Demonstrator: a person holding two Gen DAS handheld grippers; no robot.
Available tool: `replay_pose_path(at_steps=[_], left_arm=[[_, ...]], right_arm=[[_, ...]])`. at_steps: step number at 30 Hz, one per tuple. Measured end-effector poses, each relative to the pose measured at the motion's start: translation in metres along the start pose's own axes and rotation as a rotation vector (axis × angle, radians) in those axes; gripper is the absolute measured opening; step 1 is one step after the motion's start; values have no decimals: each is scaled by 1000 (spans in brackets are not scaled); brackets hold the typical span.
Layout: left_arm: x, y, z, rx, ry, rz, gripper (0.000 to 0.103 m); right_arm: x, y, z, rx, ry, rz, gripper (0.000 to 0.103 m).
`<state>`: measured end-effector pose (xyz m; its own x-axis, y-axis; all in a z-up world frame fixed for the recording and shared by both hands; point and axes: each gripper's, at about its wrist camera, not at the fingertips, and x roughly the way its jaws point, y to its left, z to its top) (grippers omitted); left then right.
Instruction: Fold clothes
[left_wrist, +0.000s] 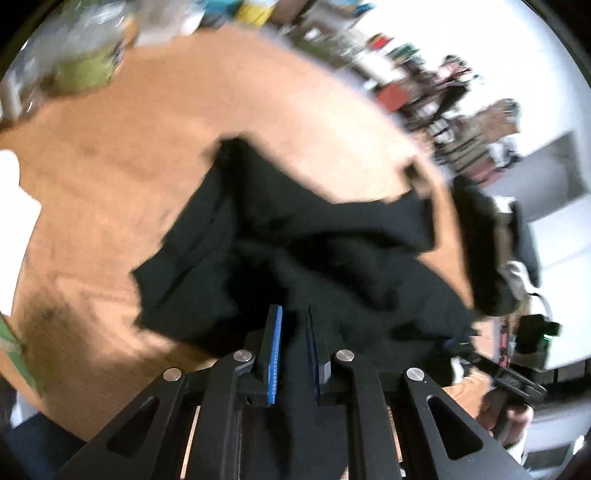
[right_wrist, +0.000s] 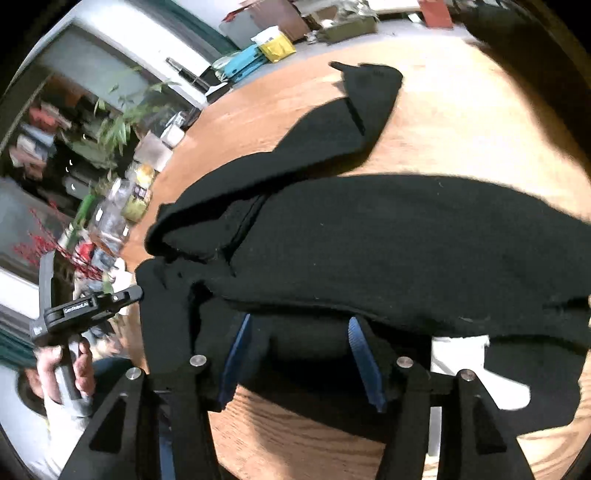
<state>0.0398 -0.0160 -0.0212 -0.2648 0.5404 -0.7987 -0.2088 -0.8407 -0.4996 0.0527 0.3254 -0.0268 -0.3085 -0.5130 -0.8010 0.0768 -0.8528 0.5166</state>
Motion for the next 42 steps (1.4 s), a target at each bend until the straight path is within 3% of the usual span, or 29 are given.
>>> replay_pose_path(at_steps=[3,7,10,11,13,15,17,18,20,21,24,27,30,31,34,36,38,42], left_arm=[[8,-28,-8,74,24,-102,13],[51,-43,-14,95,123,-9,13],[85,-34,-12,92,176,117,12],[88,-30,-11,81,180,107,13],[88,-26,-5,53,181,87,13],[79,-35,-1,70,150,92,13],[69,-55,-3,135,117,45,13],[65,-66,-5,172,104,13,13],[62,-90,-16,257,93,-44,13],[66,-102,-23,306,104,-67,13],[86,-122,-35,381,152,-74,13],[104,-139,-40,457,146,13,13],[111,-148,-32,501,147,14,13],[113,-148,-27,495,157,3,13],[117,-133,-12,404,194,-54,13],[116,-121,-11,366,205,-70,13],[116,-110,-12,340,216,-74,13],[114,-88,-16,288,238,-79,13]], right_arm=[[4,19,-2,-67,27,94,66],[28,48,7,-116,40,158,66],[39,30,15,-38,24,108,63],[40,14,17,7,27,66,56],[35,-12,17,80,59,92,37],[22,-25,13,109,92,65,45],[-11,-30,7,75,39,16,69],[-33,-35,2,54,-11,-19,71],[-69,-47,-4,23,-89,-101,71],[-89,-57,-8,2,-130,-193,71],[-115,-78,-18,-40,-140,-378,70],[-119,-90,-25,-49,-113,-437,68],[-121,-103,-27,-68,-125,-528,66],[-117,-105,-25,-65,-126,-542,63],[-102,-106,-18,-59,-90,-451,48],[-86,-102,-14,-73,-57,-432,45],[-74,-101,-15,-82,6,-447,4],[-82,-92,-24,-105,61,-440,4]])
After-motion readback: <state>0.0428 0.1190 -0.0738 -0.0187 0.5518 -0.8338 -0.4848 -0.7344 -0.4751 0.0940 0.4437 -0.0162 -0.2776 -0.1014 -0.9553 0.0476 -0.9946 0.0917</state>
